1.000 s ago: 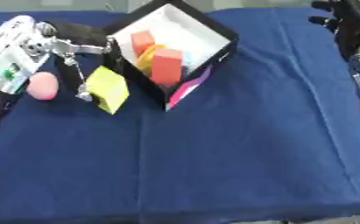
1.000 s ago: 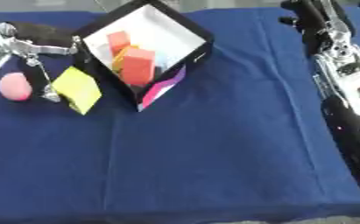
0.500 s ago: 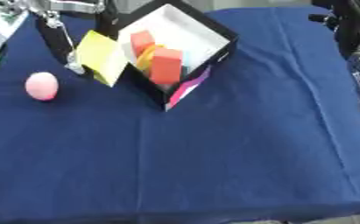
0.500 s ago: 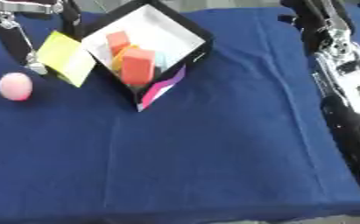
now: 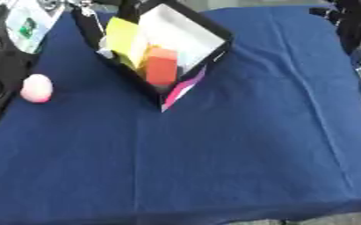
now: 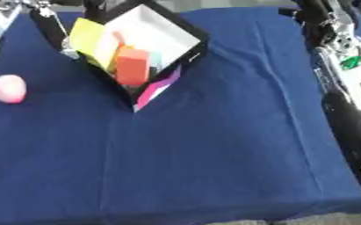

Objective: Pick up objects on the table and place them in the box.

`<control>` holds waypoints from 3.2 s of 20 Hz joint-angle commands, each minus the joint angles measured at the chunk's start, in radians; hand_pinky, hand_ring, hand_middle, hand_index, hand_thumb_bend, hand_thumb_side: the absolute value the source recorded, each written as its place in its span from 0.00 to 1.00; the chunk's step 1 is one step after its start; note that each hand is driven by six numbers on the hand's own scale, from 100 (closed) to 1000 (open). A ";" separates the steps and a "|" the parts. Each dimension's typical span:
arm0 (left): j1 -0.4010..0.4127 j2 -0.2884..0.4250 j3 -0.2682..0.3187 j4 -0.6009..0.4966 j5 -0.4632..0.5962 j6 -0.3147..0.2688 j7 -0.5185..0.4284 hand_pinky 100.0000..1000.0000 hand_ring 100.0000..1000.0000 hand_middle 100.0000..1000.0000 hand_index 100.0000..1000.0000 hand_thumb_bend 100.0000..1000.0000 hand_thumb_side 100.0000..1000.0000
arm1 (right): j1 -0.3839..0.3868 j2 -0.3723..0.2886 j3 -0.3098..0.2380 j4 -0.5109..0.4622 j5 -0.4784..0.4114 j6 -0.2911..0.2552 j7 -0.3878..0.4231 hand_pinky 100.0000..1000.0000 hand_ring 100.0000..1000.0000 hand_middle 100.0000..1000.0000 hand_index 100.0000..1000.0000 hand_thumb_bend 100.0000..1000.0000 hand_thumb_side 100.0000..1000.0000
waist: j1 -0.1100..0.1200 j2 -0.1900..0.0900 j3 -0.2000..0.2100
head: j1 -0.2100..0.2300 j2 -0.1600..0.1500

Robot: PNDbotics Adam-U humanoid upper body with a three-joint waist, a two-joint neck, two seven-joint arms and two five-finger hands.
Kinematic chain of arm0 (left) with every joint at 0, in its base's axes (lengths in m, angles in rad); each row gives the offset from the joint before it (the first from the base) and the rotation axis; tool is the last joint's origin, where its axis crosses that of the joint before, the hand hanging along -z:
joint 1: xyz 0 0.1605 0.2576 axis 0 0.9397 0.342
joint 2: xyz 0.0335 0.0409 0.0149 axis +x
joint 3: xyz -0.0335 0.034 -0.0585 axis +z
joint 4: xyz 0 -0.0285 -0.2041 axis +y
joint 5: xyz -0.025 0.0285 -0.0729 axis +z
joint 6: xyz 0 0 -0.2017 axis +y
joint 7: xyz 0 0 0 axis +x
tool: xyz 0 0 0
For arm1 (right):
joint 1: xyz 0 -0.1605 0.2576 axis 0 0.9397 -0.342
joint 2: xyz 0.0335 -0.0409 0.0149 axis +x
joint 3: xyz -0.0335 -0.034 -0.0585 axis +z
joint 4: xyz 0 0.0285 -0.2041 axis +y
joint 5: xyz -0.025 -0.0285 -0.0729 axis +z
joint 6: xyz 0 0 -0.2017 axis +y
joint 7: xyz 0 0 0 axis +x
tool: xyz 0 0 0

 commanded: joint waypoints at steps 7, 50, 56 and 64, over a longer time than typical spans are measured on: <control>-0.037 -0.042 0.067 0.110 -0.194 -0.008 0.150 0.73 0.63 0.55 0.69 0.69 0.00 | -0.019 -0.005 0.000 -0.013 -0.007 -0.001 0.008 0.81 0.89 0.80 0.85 0.05 0.56 | -0.003 -0.015 -0.010 | 0.007 -0.002; 0.036 0.271 0.115 -0.055 0.151 0.275 0.333 0.87 0.80 0.76 0.87 0.25 0.46 | 0.027 -0.047 -0.009 -0.023 -0.012 -0.001 -0.001 0.81 0.89 0.80 0.85 0.04 0.56 | 0.006 -0.036 0.038 | -0.029 -0.002; 0.091 0.364 0.070 -0.123 0.300 0.351 0.106 0.89 0.82 0.78 0.88 0.27 0.63 | 0.036 -0.054 -0.009 -0.020 -0.010 0.000 -0.002 0.81 0.89 0.80 0.85 0.04 0.57 | 0.005 -0.039 0.047 | -0.035 -0.002; 0.141 0.420 0.009 -0.201 0.421 0.360 -0.098 0.90 0.85 0.80 0.87 0.33 0.62 | 0.038 -0.058 -0.008 -0.020 -0.009 0.000 0.000 0.81 0.89 0.80 0.85 0.04 0.57 | 0.003 -0.039 0.052 | -0.040 -0.002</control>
